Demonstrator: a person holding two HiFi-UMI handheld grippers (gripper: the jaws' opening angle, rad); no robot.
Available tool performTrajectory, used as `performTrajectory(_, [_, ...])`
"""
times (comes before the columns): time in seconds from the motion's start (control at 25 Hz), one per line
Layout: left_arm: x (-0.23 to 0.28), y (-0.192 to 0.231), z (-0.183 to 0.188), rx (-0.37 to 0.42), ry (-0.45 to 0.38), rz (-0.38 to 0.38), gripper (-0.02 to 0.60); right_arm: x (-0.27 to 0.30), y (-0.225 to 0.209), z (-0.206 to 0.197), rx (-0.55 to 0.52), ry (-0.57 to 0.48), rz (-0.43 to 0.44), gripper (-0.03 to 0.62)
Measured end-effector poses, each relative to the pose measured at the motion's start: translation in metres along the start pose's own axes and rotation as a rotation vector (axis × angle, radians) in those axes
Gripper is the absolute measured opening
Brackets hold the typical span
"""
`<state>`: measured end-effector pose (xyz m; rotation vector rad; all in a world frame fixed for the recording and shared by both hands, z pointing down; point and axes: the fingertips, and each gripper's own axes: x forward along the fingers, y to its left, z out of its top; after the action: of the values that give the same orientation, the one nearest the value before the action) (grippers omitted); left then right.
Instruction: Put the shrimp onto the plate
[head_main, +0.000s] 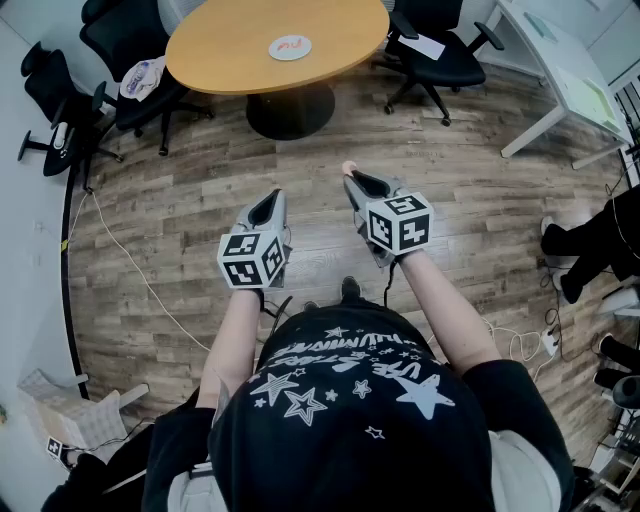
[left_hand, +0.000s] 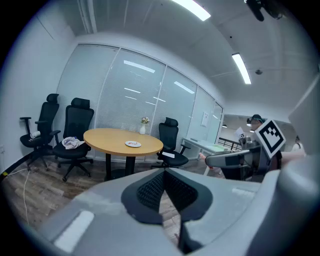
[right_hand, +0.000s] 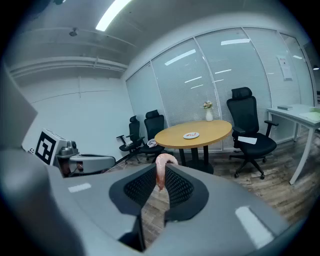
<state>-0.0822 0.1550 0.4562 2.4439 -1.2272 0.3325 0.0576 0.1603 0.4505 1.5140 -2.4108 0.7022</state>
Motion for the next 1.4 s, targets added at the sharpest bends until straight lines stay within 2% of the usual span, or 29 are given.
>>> performTrajectory(0.36, [0.001,-0.002,-0.005,-0.006,0.012,-0.002,0.002,0.001,-0.002,-0.007,0.009,0.015,0.003,0.055])
performTrajectory(0.72, [0.023,-0.017,0.001,0.001,0.015,0.010,0.002,0.000,-0.030,0.000,0.012,0.007,0.004,0.055])
performTrajectory(1.04, [0.039,-0.023,0.010,0.009,-0.013,0.070,0.002,0.008,-0.068,0.008,0.021,0.003,0.017,0.056])
performTrajectory(1.4, [0.034,-0.017,0.016,-0.004,-0.038,0.130,0.002,0.017,-0.070,0.007,0.011,0.030,0.082,0.057])
